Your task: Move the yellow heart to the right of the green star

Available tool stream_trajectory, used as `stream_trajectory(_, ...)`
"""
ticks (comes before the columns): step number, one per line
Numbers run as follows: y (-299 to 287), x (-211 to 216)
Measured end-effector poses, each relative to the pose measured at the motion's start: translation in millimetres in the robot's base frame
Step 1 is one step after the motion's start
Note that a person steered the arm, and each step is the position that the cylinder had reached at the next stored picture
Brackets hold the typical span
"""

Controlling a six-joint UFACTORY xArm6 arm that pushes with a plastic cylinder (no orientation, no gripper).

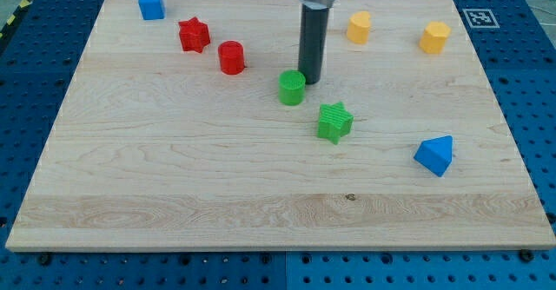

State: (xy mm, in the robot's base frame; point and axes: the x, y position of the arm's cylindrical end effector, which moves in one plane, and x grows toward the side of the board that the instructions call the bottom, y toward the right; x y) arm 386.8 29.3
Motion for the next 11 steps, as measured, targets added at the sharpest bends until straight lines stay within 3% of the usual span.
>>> stream_trajectory(2,-15.6,-20.1)
stream_trajectory(4,-6.5,-125.7)
stream_trajectory(5,27.8,-166.5)
stream_trajectory(6,75.5,-177.6)
stream_trajectory(9,96.1,-120.6)
stream_trajectory(11,123.9,-59.8)
